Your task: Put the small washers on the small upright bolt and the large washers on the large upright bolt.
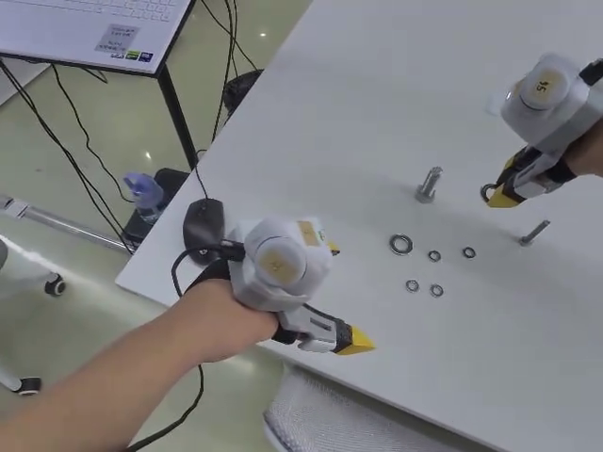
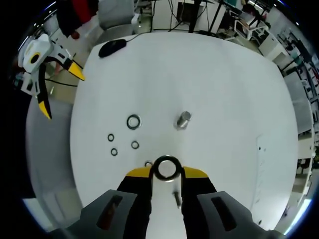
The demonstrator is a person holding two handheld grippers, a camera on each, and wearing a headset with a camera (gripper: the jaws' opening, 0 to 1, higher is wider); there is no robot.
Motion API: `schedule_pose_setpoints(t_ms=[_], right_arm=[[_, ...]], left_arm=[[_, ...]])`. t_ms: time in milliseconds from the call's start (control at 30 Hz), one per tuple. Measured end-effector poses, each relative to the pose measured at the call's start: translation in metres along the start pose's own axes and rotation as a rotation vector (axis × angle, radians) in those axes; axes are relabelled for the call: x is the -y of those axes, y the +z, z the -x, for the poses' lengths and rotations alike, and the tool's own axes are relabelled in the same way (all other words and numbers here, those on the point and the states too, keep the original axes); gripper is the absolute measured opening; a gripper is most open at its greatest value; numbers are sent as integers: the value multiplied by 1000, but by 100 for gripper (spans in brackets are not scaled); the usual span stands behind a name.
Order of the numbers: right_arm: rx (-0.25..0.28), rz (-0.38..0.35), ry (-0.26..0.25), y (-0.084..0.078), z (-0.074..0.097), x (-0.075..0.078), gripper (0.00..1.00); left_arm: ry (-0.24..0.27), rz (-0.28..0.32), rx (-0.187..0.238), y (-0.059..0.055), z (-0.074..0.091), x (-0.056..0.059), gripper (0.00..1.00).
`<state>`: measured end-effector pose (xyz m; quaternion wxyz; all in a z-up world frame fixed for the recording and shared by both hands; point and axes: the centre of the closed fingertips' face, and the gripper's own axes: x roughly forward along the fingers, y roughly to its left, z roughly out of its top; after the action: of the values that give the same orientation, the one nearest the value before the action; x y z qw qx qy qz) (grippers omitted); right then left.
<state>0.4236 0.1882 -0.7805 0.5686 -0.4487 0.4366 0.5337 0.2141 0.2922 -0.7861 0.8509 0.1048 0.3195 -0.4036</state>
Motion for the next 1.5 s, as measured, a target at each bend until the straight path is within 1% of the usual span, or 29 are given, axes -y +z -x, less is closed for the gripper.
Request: schedule_pose_setpoints(t_ms=[67,167,233,367,533,667,800,833,900,1133,1167,1267,1300,1467,1500], right_arm=[[1,3,1,5,0,1,21],[-2,13,-6,10,-2,9,21],[5,10,-6,14,-2,13,21],[6,12,-4,20,-5,18,21],[5,21,-4,28,-9,23,21],[4,33,-3,35,-12,25,21],[2,35,0,41,-20,34,21],[4,34,2,43,-21,34,21],[8,33,5,46,-22,33,21],[2,43,19,54,-32,28,21],[-2,52,19,54,-33,26,21],[-5,58,13,58,-37,29,21],[-4,59,17,61,-38,29,21],[-14,71,27,65,-44,27,21],[-18,77,24,66,-42,25,21]], left_arm=[[3,2,2,0,0,-1,76],[4,7,9,2,-1,-2,75],[-3,12,1,0,-1,-1,72],[-10,20,9,1,-3,1,73],[-12,17,21,3,-5,1,77],[-14,22,20,2,-7,1,80],[-18,25,23,2,-10,1,84],[-28,29,26,2,-10,3,85],[-31,31,30,3,-11,4,88],[-38,30,27,-1,-14,5,89],[-39,27,29,0,-14,4,89],[-39,22,30,0,-13,3,89],[-39,22,26,-1,-13,3,89],[-42,22,28,-1,-13,2,87],[-42,23,29,-1,-13,1,87]])
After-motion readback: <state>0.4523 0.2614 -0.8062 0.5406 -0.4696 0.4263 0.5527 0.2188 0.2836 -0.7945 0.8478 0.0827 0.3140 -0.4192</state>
